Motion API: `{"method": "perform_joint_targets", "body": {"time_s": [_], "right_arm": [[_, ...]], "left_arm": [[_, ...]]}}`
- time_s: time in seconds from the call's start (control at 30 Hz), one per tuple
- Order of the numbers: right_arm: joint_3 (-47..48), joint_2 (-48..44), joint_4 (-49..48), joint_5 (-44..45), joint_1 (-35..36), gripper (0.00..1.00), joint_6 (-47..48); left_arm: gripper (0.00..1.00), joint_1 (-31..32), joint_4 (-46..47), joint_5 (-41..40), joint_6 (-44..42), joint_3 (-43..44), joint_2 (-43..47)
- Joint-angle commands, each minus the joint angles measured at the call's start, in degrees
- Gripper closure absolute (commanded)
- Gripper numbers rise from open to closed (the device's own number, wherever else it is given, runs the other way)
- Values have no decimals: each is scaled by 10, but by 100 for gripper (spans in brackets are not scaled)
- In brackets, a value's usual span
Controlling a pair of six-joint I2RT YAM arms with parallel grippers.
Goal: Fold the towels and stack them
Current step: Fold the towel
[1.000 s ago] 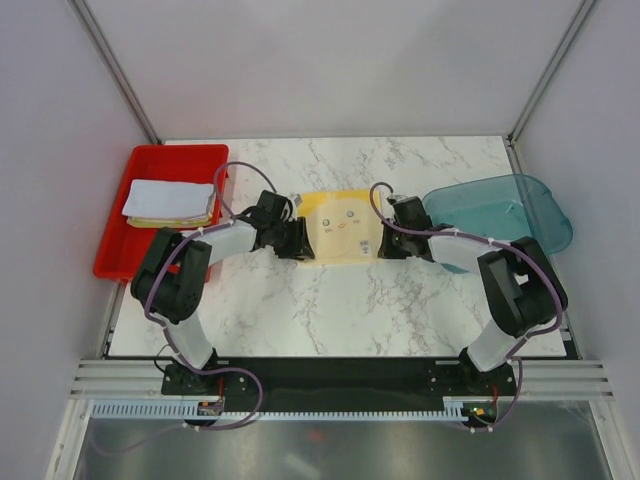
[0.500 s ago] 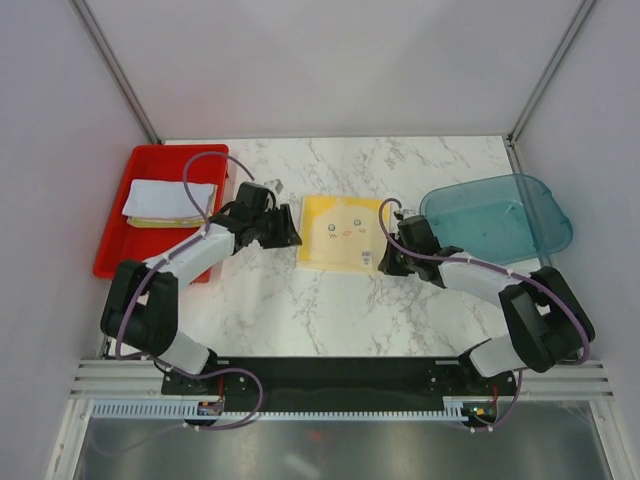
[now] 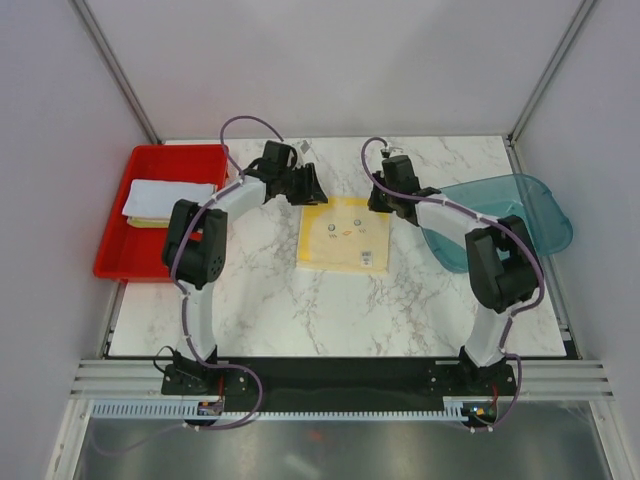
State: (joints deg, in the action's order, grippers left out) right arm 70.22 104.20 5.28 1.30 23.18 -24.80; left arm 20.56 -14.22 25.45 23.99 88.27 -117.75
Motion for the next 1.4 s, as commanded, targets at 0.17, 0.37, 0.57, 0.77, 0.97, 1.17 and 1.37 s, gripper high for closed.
{"method": "perform_joint_targets", "body": {"time_s": [0.17, 0.37, 0.57, 0.77, 0.97, 1.17, 1.37], "right_arm": [[90, 125, 9, 49, -39, 98, 42], [87, 156, 9, 54, -49, 99, 60], [78, 158, 5, 27, -46, 98, 52], [42, 102, -25, -10, -34, 97, 20], [84, 72, -18, -104, -42, 84, 53], [179, 113, 73, -205, -74, 58, 150], [239, 184, 128, -272, -102, 52, 228]], "left_arm": [[52, -21, -5, -3, -27, 89, -106], [52, -27, -18, -40, -25, 98, -146], [52, -34, -85, -101, -21, 112, -150], [52, -42, -88, -119, -27, 25, -65], [48, -43, -86, -42, -75, 41, -7], [40, -65, -120, -38, -148, 96, -13], [40, -90, -134, -9, -231, 116, -58]]}}
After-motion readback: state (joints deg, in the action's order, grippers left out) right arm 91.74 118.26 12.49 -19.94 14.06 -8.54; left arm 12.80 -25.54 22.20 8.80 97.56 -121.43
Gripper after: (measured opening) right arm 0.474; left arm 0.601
